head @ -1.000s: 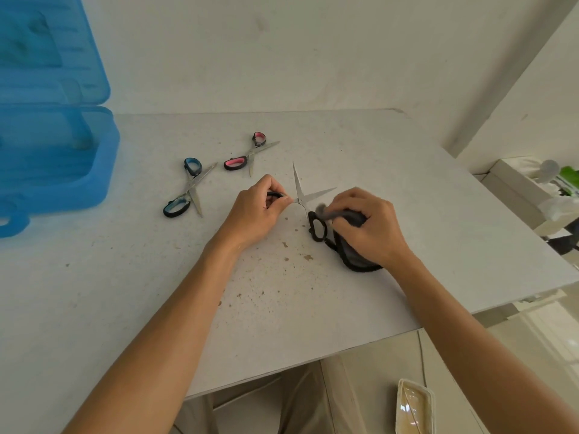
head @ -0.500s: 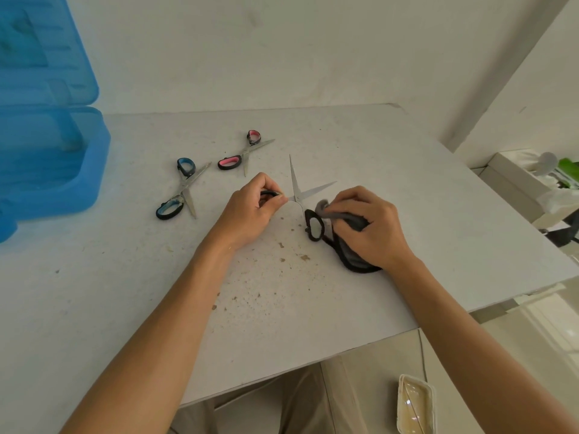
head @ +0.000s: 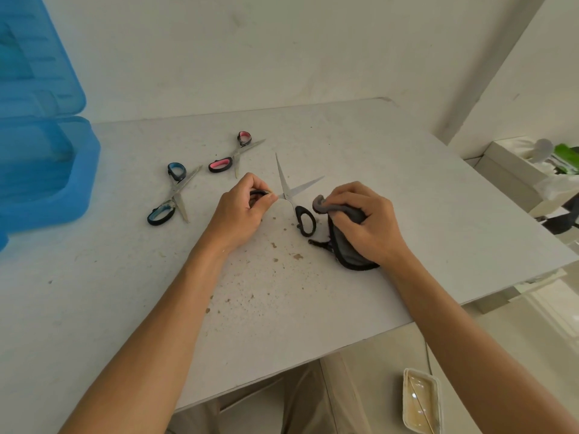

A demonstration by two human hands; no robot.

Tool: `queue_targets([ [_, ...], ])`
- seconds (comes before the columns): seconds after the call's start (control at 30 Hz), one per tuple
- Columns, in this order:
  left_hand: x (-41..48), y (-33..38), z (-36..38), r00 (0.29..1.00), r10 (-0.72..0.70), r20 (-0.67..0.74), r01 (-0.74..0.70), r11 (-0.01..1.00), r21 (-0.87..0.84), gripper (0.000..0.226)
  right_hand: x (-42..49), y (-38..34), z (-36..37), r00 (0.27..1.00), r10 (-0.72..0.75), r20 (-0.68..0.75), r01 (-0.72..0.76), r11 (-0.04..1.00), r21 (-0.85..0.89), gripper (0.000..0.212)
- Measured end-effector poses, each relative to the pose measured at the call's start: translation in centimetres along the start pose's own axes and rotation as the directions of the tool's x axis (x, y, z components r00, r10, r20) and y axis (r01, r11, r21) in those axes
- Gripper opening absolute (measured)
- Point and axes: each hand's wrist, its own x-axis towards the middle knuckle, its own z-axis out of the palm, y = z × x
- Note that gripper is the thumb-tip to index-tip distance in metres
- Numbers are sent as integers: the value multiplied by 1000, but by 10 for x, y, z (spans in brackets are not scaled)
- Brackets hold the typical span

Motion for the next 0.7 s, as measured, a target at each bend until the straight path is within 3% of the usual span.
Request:
queue_targets([
  [0.17, -1, 0, 0, 1000, -7, -15, 7, 1000, 24, 13, -3, 9, 14, 954, -225, 200, 282, 900, -332, 22],
  [0.27, -1, 0, 1, 1000, -5, -16, 6, 1000, 26, 14, -1, 8, 9, 949, -222, 225, 271, 937, -219, 21],
  [0.33, -1, 0, 1, 1000, -7, -13, 8, 1000, 24, 13, -2, 4, 2, 966, -141, 218, 162, 984, -81, 19],
  [0.43, 0, 2, 0, 1000, -21, -17, 21, 1000, 6, 14, 0, 2, -2, 998, -29, 63, 28, 999, 15, 20],
  [0.5, 0, 3, 1, 1000, -24, -9, 24, 1000, 3, 15, 0, 2, 5, 995, -101, -10, 100, 994, -49, 20],
  [0.6, -2, 4, 1, 1000, -24, -9, 24, 1000, 13, 16, 1, 4, 18, 947, -281, 156, 308, 933, -187, 16],
  [0.7, -2, 4, 0, 999, -32, -11, 32, 999, 13, 16, 3, 11, 21, 929, -300, 218, 342, 921, -189, 15],
])
